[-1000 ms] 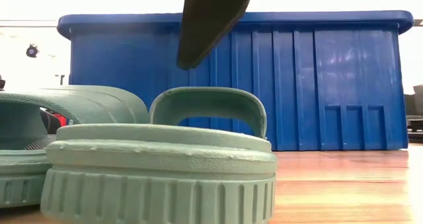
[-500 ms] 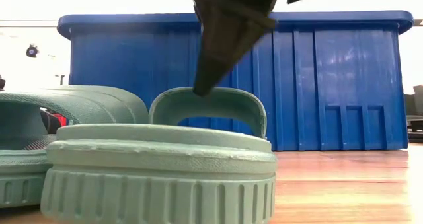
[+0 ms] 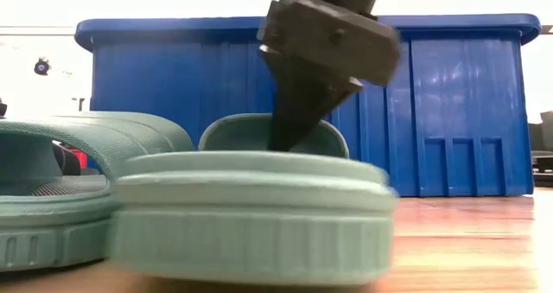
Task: Pick and place slides into bin
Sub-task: Put the right green slipper into the blue bin
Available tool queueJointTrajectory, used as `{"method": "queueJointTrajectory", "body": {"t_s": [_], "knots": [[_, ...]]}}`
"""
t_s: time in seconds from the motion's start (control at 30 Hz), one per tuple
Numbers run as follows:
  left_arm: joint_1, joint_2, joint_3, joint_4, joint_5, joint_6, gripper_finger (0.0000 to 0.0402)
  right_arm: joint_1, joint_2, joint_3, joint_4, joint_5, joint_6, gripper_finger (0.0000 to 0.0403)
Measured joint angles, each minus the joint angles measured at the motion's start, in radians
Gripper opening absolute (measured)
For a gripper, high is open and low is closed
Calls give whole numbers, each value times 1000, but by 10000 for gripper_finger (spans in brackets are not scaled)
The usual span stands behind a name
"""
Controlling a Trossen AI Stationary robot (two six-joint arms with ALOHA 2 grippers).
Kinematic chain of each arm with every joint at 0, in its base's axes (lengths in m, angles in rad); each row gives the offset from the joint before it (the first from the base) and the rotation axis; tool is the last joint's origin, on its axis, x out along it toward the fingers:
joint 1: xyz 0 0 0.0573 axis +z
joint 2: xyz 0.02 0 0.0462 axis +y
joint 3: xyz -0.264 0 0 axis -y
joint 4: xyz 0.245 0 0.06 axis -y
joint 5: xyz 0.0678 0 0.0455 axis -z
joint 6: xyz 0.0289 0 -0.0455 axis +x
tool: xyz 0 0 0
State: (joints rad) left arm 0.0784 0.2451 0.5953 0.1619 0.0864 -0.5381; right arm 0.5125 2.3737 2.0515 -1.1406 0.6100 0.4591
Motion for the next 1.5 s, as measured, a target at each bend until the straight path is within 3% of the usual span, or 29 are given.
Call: {"method": "queueJointTrajectory", "body": {"t_s": [0.27,0.67,1.03,1.5], "knots": [[0,0,0,0,0,0,169,0,0,1,2,16,13,167],[0,0,0,0,0,3,169,2,-8,1,3,-45,64,17],[0,2,0,1,0,3,169,10,-64,19,-5,-73,125,12],[0,2,0,0,0,4,169,13,-153,221,-9,-59,41,11]]}}
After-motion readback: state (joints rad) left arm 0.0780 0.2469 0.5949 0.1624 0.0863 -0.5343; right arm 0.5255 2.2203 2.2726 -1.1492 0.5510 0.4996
